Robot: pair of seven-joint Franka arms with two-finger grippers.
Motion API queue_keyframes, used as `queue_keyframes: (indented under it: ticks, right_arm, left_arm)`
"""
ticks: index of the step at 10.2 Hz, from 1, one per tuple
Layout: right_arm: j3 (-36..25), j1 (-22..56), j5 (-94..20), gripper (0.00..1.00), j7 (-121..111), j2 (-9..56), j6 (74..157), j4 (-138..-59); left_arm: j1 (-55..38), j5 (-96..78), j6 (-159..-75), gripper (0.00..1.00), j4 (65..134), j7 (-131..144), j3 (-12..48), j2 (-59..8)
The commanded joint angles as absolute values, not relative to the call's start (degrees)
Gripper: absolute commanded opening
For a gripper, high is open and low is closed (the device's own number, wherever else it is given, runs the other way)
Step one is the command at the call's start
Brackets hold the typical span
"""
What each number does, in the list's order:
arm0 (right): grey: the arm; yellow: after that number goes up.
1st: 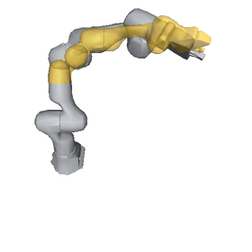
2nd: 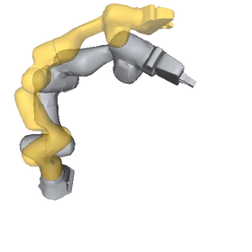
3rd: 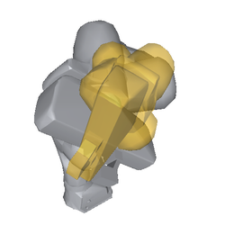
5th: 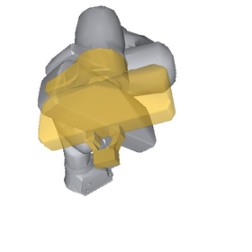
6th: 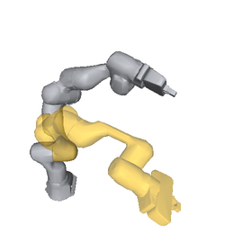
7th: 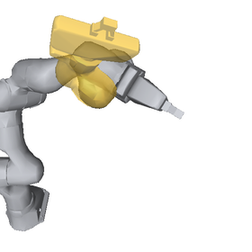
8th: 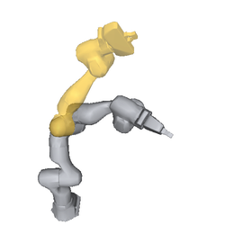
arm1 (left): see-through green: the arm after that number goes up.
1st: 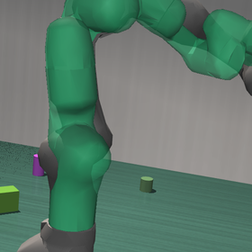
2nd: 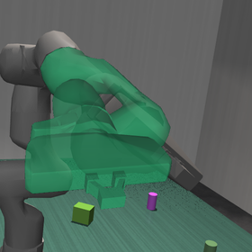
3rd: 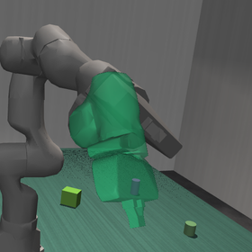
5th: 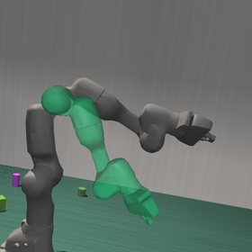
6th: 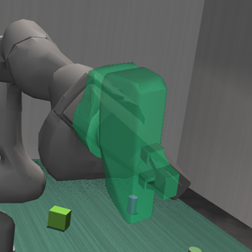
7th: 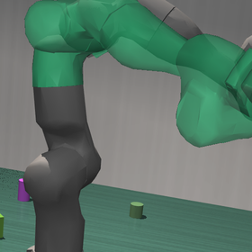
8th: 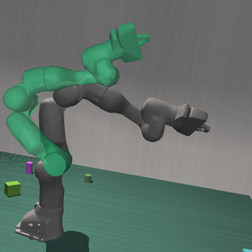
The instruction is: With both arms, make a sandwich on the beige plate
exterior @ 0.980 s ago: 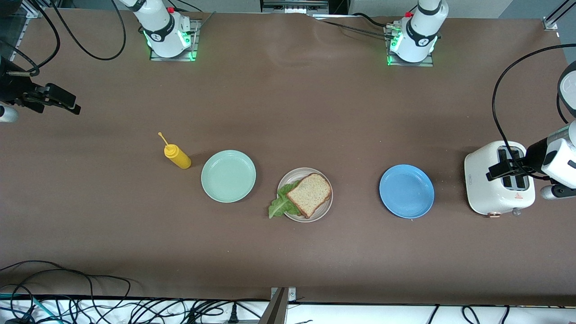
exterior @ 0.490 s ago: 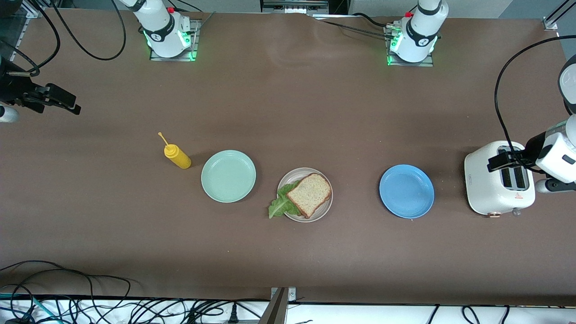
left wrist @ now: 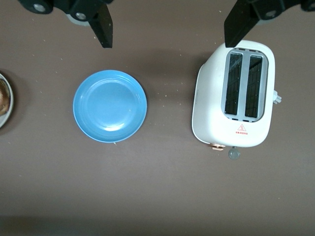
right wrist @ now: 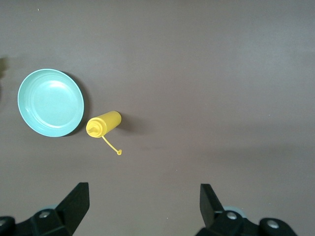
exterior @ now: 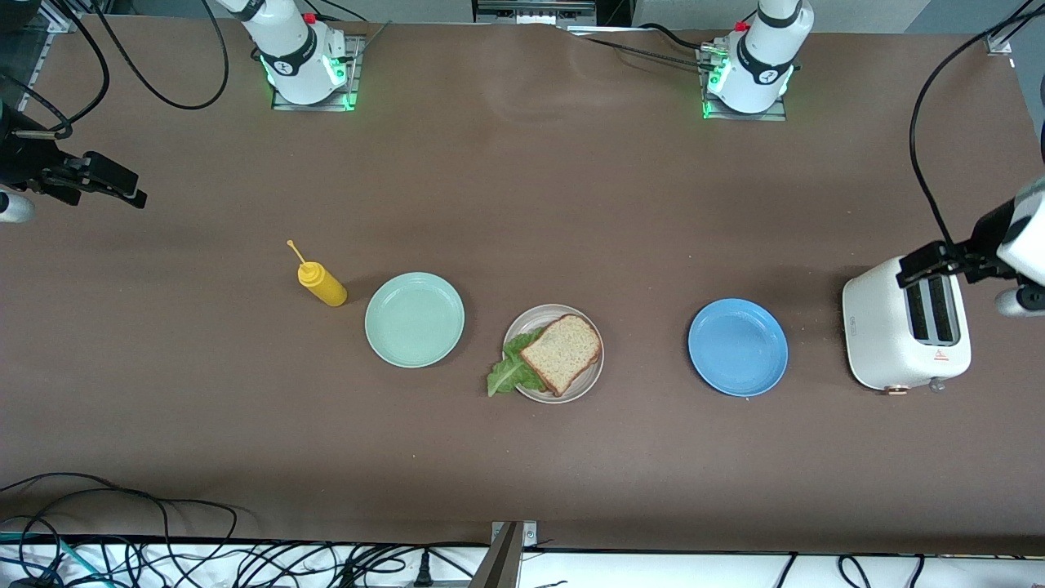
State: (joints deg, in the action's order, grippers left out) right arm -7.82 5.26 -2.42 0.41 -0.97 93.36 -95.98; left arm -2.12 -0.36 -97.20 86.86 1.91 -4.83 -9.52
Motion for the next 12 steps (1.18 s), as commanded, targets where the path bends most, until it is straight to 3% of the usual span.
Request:
queue_keyframes:
  ticks: [1,5,12]
  right_arm:
    - [-8.00,5.36,-3.08,1.00,1.14,-0.53,92.73,-94.66]
    - [-8.00,5.36,-2.64,1.00,1.14,-0.79,92.64,-94.66]
    - [-7.91,5.45,-2.37,1.00,1.05,-0.88,92.55,-94.66]
  left_arm:
    - [-5.00,0.62,-95.37,1.00,91.05,2.72,-5.27,-4.15]
    - [-11.60,-0.44,-89.49,1.00,93.87,2.29,-10.37,2.71]
    - [-8.00,-0.26,-83.50,1.00,90.88,2.38,-6.24,3.34]
